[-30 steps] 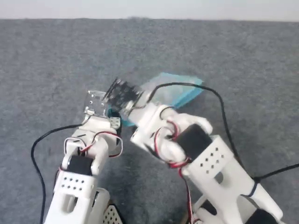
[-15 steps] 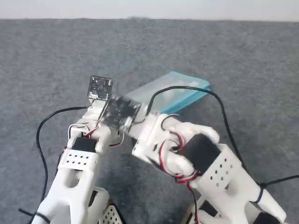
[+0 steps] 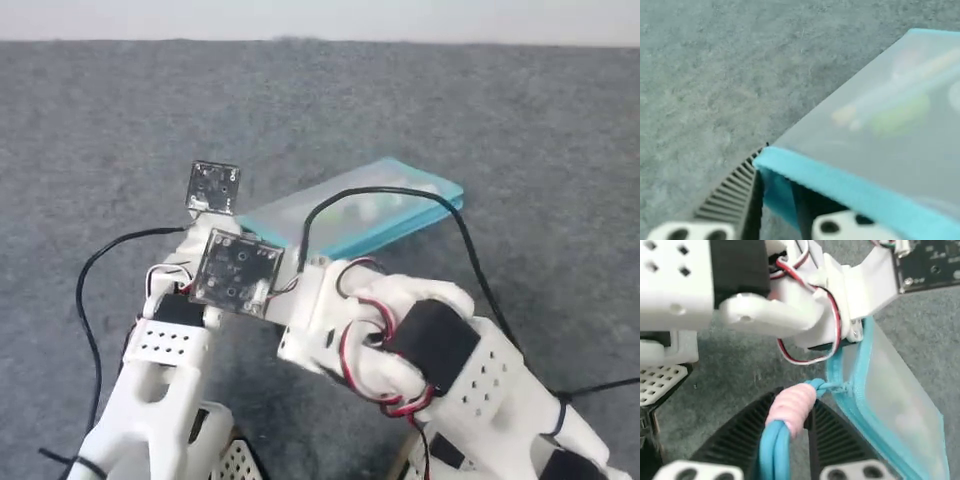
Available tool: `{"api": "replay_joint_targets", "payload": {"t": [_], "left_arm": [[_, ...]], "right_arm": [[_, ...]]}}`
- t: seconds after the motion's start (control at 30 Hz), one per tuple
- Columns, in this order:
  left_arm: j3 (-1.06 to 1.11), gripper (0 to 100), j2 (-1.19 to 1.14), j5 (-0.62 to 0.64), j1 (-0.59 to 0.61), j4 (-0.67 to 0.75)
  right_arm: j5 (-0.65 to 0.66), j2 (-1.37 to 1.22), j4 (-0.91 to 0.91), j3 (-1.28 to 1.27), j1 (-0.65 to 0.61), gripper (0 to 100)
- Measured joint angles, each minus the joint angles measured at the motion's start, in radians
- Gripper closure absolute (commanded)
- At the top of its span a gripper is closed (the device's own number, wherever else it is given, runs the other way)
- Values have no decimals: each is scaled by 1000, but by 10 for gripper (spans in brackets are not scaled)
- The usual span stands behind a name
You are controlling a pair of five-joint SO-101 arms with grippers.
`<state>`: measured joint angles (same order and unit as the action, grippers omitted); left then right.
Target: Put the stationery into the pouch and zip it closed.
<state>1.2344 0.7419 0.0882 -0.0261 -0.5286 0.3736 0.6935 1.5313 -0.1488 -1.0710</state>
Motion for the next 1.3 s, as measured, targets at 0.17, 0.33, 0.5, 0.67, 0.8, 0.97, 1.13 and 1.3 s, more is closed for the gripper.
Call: {"api": "replay_joint_targets", "payload": {"t": [0.17, 0.33, 0.5, 0.67, 0.8, 0.97, 1.13, 1.3], "left_arm": [[-37, 991, -6, 60, 118, -25], [-52, 991, -3, 98, 196, -66], [-52, 991, -12, 101, 198, -66], [-52, 991, -14, 103, 158, -66], [-52, 991, -5, 104, 143, -68], [-52, 991, -9, 104, 143, -68], [-52, 991, -14, 110, 143, -68], [-52, 991, -15, 138, 201, -68]], "right_arm": [[2, 8, -34, -78, 130, 993], [2, 11, -107, -158, 161, 993], [-3, 32, -212, -229, 160, 993], [-12, 35, -301, -241, 95, 993], [-12, 35, -313, -267, -21, 957], [-2, 41, -278, -333, -43, 816], [6, 72, -255, -473, 38, 804], [-28, 75, -356, -649, 252, 800]]}}
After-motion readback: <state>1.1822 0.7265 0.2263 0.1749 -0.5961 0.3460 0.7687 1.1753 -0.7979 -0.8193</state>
